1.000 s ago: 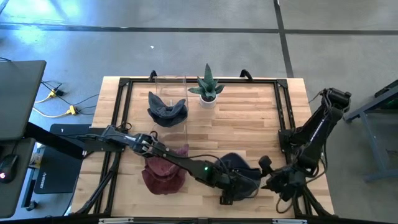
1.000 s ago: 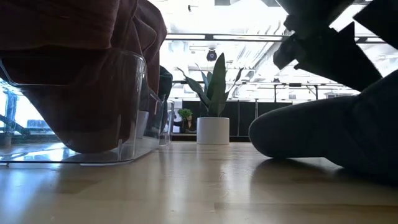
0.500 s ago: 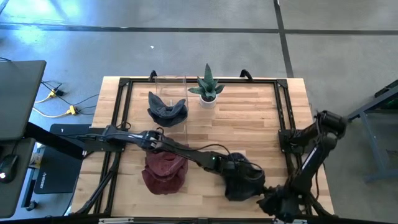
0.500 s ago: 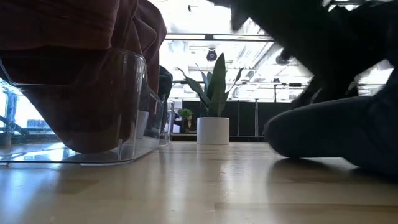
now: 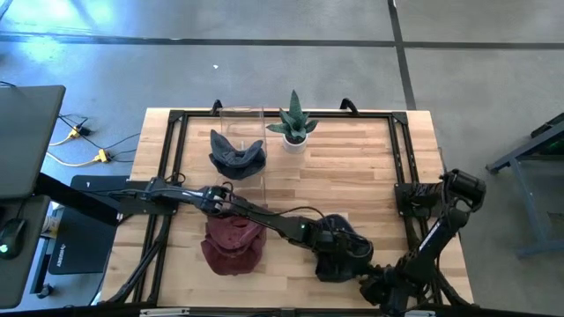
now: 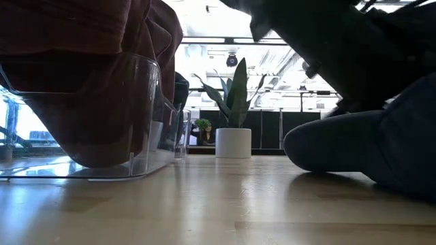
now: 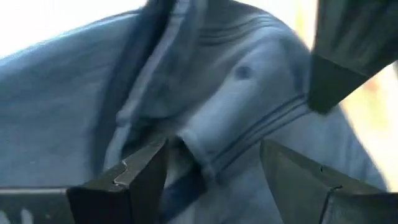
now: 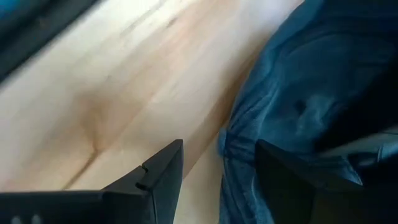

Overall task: Pick & Place hat
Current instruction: Put the blue cap into the top transparent bin

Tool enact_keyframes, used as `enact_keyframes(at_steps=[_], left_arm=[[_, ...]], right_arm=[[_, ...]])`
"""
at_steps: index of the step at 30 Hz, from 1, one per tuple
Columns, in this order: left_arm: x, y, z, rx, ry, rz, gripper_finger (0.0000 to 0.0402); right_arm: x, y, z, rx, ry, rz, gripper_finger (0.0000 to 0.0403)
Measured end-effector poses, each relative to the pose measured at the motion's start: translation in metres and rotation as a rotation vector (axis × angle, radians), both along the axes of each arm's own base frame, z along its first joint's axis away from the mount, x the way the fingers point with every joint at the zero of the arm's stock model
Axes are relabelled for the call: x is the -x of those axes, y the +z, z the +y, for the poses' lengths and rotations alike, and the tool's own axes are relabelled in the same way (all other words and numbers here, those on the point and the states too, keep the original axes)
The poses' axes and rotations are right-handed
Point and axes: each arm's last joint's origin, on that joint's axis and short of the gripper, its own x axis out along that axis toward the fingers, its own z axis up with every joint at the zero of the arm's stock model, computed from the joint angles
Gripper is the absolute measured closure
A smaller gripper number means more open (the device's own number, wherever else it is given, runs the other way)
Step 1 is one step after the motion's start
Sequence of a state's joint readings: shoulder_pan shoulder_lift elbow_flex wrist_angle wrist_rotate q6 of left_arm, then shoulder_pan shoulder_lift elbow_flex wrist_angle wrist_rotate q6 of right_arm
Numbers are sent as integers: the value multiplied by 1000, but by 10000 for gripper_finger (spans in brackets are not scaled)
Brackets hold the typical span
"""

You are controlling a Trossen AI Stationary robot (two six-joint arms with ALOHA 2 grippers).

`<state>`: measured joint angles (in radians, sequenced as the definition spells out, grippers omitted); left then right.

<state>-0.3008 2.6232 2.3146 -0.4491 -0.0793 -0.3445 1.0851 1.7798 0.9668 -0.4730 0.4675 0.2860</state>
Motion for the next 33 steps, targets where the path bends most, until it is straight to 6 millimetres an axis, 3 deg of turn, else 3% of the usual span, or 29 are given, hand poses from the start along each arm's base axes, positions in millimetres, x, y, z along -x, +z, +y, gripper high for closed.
enact_keyframes(at_steps=[9, 13, 18, 25, 33], left_arm=[[18, 35, 7, -155, 107, 63, 154], [28, 57, 5, -216, 125, 55, 154], [47, 80, -9, -362, 168, 44, 154], [71, 98, -52, -663, 175, -52, 154], [95, 125, -98, -921, 273, -233, 154]], right_arm=[[-7, -17, -2, 138, 5, -75, 240], [-17, -17, -7, 128, -23, -65, 287], [-30, -13, -15, 71, -60, -25, 377], [-42, 35, -38, -125, -100, 8, 354], [-46, 108, -79, -482, -65, 17, 381]])
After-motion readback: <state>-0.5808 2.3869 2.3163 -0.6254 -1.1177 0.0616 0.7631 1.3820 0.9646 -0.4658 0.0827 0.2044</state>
